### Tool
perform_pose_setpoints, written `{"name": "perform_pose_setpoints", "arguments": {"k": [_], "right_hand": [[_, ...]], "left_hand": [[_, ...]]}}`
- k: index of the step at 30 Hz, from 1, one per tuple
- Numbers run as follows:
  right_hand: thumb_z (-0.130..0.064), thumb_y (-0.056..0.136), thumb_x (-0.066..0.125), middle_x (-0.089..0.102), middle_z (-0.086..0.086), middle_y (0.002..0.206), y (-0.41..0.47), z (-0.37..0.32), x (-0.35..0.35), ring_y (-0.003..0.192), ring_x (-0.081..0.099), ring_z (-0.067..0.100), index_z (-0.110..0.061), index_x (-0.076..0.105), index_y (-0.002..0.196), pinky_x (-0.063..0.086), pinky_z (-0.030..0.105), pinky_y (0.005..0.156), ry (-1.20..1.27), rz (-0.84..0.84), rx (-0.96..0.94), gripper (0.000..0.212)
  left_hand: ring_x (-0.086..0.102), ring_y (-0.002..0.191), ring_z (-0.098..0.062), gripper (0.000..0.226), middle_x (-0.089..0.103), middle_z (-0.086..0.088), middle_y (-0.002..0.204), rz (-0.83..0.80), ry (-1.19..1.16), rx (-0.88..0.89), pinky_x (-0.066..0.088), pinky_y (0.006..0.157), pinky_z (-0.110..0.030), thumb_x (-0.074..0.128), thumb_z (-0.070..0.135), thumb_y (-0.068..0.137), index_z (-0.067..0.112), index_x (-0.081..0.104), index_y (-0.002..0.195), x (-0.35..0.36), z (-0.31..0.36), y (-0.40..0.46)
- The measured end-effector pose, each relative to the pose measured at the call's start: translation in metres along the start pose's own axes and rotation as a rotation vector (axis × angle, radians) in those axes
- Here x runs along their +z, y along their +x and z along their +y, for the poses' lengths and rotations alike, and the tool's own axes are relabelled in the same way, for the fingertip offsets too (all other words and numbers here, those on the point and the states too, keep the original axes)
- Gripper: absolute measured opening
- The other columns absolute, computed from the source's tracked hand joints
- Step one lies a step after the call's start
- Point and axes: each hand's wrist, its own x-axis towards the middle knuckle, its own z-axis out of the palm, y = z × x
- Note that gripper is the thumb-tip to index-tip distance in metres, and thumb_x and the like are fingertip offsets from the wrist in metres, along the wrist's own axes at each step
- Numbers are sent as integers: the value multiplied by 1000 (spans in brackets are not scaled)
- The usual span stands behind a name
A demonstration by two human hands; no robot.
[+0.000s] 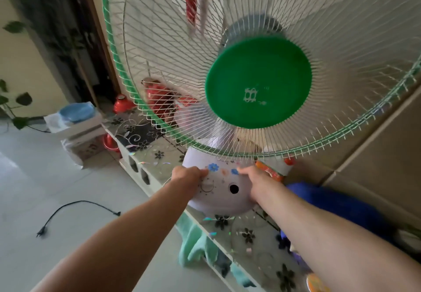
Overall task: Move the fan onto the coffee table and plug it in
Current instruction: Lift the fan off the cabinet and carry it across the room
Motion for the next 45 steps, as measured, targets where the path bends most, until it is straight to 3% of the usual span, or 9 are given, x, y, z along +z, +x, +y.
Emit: {"name": "perform_pose_setpoints", "arguments": {"k": [6,13,17,22,27,30,35,41,45], "right_hand": [[-7,85,66,62,13,73,-100,-43,-5,69,59,27,-3,59,76,45,40,79,-29,-12,-7,13],[-6,90,60,60,14,74,-229,-72,-7,62,54,26,-3,57,74,45,40,83,-69,-74,-33,17],[-8,87,63,59,13,69,-303,-80,-11,61,54,25,-4,55,66,44,32,66,-117,-84,-55,23],[-8,89,60,65,20,113,-378,-77,-8,107,63,35,-1,65,98,49,45,98,-248,-170,-206,12],[-4,93,59,52,14,72,-459,-65,16,86,56,28,2,56,77,49,44,93,-335,-235,-192,17],[-4,93,58,53,13,69,-493,-40,33,71,55,28,2,56,72,46,43,94,-336,-289,-206,22],[-12,83,68,68,14,103,-548,27,68,104,66,34,3,67,101,48,46,101,-377,-312,-237,24],[-3,83,64,62,14,77,-638,124,108,78,62,31,0,62,80,50,41,90,-396,-389,-269,4],[-1,89,54,72,15,92,-682,182,132,92,69,27,-12,59,74,54,39,93,-335,-550,-303,20]], "left_hand": [[61,67,-25,45,63,-12,71,6,-54,-17,54,80,-37,93,16,61,5,51,71,-47,57,-85],[69,93,-35,61,71,-19,96,-18,-74,-32,56,91,-48,92,19,62,-6,61,109,-115,103,-197],[67,101,-36,65,70,-19,99,9,-126,-7,54,95,-48,90,19,67,-7,56,115,-153,115,-260],[66,97,-34,43,68,-22,107,-11,-187,26,53,95,-51,85,10,73,-7,60,104,-204,117,-326],[67,87,-30,56,67,-16,104,24,-204,104,61,74,-32,82,14,76,-5,55,121,-271,104,-381],[67,103,-38,64,66,-22,115,53,-200,104,55,91,-52,85,16,72,-2,51,123,-314,88,-411],[63,64,-32,54,63,-16,82,137,-206,79,54,49,-37,86,18,72,5,49,110,-398,45,-459],[63,107,-41,63,62,-23,121,170,-157,68,51,91,-48,82,20,77,-1,50,128,-507,-28,-516],[60,116,-40,47,61,-23,128,201,-186,49,46,104,-53,77,16,83,-3,53,119,-577,-71,-555]]}}
